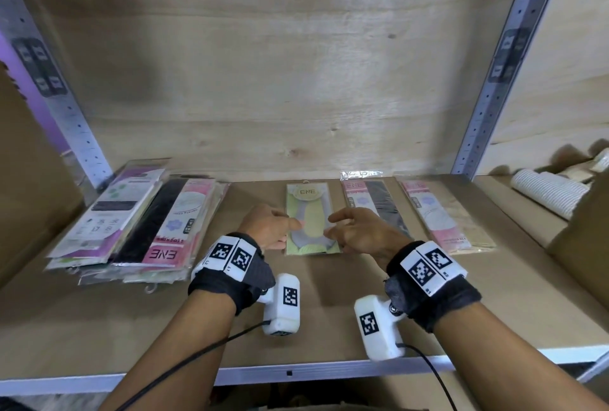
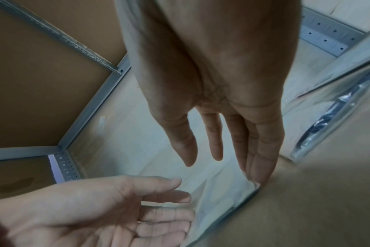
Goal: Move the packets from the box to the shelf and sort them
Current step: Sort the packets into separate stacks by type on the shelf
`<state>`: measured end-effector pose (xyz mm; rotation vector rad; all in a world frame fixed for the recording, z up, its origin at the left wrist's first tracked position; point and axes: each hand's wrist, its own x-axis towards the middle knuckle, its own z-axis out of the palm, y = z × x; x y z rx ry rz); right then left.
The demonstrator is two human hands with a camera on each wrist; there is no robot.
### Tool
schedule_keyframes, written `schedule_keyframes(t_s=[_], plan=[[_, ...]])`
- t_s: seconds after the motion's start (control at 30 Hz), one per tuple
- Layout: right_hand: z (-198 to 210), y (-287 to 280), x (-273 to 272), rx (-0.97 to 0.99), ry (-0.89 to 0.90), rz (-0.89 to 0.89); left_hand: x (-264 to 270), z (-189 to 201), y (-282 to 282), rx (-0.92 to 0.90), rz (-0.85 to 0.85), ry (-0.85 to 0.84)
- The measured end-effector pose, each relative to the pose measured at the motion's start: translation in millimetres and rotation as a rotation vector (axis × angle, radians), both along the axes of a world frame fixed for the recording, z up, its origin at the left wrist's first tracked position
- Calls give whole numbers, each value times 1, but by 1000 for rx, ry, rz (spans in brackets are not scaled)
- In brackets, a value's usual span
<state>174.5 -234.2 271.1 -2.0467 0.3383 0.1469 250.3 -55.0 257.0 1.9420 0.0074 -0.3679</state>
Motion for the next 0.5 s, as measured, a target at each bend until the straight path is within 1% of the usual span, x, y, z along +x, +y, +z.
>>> schedule_keyframes(t_s=[0.1, 0.4, 0.5], plan=[[0, -3, 5, 20, 8, -4, 2, 0, 0, -6, -1, -7], [-6, -3, 8, -46, -8, -18, 1, 1, -1, 3, -17, -26], [-4, -4, 6, -40, -12, -20, -1, 4, 2, 1, -29, -19]])
